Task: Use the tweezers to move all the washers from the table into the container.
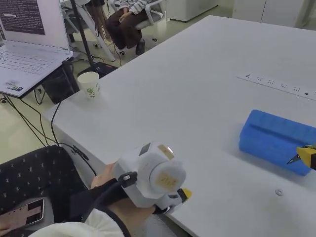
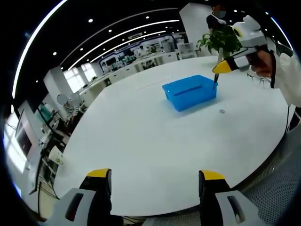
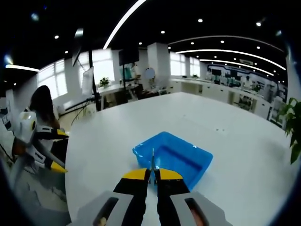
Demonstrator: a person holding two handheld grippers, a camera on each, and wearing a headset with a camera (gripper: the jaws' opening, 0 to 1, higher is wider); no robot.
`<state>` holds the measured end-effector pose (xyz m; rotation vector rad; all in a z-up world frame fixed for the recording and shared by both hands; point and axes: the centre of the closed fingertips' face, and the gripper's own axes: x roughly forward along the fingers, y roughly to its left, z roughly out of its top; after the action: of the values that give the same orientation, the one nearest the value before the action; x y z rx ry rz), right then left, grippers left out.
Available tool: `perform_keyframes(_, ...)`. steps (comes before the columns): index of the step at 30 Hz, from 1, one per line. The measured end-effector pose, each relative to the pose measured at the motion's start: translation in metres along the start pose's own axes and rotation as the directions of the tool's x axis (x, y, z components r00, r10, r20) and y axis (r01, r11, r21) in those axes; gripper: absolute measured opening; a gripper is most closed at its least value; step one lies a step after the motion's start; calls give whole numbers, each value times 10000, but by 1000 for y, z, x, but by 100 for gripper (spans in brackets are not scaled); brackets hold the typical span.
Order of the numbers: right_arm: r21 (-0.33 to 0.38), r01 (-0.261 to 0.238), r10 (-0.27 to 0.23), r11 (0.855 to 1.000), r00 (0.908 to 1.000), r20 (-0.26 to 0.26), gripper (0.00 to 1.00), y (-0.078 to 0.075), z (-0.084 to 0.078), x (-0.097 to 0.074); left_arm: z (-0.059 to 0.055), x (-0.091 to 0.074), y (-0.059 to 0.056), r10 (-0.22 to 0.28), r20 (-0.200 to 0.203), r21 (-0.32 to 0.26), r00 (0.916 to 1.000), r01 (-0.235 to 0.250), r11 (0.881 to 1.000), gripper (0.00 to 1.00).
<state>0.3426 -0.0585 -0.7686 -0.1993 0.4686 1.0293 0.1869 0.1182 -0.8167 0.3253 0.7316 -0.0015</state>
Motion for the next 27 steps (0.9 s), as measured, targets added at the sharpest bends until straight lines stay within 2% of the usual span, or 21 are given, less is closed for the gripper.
perform_keyframes(10,182,-143,150,9997,9992,-369,3,10,-21,-5,0,0,-1,-16,7,16,10000,16,10000,77)
perform_keyframes(16,-38,-118,115,9999,9977,-669,4,11,-33,-6,0,1,-1,-10,-12,27,10000,10,10000,77)
perform_keyframes(21,72,-146,152,9999,9963,-844,4,11,-43,-3,0,1,-2,-25,-54,57,10000,25,10000,77)
perform_keyframes(27,79,-116,123,9999,9953,-959,4,10,-48,-1,-1,1,-2,-35,-75,69,10000,36,10000,77)
